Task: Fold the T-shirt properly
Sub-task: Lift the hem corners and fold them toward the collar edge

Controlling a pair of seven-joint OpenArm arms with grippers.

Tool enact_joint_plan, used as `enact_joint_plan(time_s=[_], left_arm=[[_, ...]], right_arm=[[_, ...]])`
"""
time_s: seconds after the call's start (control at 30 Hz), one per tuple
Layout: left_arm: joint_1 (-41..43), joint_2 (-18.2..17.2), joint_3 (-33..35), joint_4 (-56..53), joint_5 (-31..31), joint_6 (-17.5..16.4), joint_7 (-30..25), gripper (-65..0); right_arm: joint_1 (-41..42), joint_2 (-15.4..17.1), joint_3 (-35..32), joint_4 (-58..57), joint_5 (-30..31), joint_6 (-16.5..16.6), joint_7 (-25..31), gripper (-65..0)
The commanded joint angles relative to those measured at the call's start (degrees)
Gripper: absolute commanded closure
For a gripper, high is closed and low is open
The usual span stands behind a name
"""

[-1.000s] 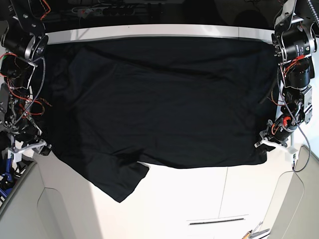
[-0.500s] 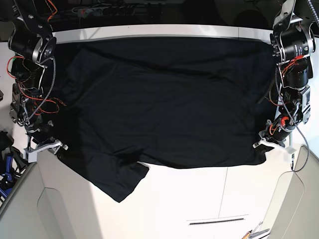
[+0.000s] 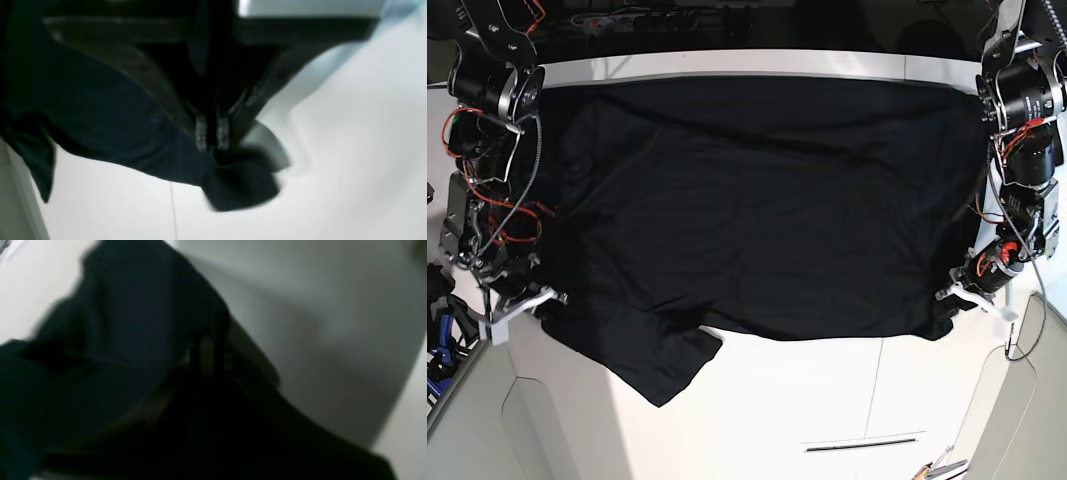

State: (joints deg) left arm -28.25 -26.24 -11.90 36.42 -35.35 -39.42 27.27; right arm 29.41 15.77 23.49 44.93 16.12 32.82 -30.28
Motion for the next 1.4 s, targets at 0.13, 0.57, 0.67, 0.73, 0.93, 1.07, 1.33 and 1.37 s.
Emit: enact_joint_plan(time_s=[0.13,0.57,0.67,0.73,0.93,1.07,1.33,1.37], left_arm=[[-1.3,-3.8,-0.1,3.3,-4.8,-0.6,9.3,0.0],[-1.1,-8.7,-0.1,3.8,-13.2,-0.6,23.3,0.0],[-1.0,-9.5,-0.1,4.0,-15.8,-0.6,25.2,0.0],[-0.7,-9.9,-0.1,4.3,-17.2,-0.6,27.0,0.0],[7.6,-11.4,-0.1,14.7,-18.0,-0.6,28.2,0.0],[15.0,-13.0,-0.1,26.5,-18.0,-0.6,28.2,0.0],[26.0,-16.1,-0.1,40.6,-20.1,-0.6,27.8,0.0],[26.6,-16.3,-0.1,41.2,-20.2,-0.6,27.8,0.0]], right_arm=[[1.5,2.6,0.0,4.1,7.3,0.5,-6.8,0.0],[-2.7,7.5,0.1,6.6,19.0,1.9,-13.5,0.0],[-5.3,8.1,0.1,10.9,20.5,1.9,-14.6,0.0],[-7.4,8.4,0.1,14.7,22.5,1.9,-16.3,0.0],[-13.9,8.9,0.2,25.9,24.0,1.9,-19.3,0.0],[-17.6,9.2,0.4,30.3,24.0,1.9,-19.3,0.0],[-25.9,9.1,3.8,34.5,26.6,1.9,-19.3,0.0],[-26.7,9.1,4.2,34.5,26.8,1.9,-19.4,0.0]])
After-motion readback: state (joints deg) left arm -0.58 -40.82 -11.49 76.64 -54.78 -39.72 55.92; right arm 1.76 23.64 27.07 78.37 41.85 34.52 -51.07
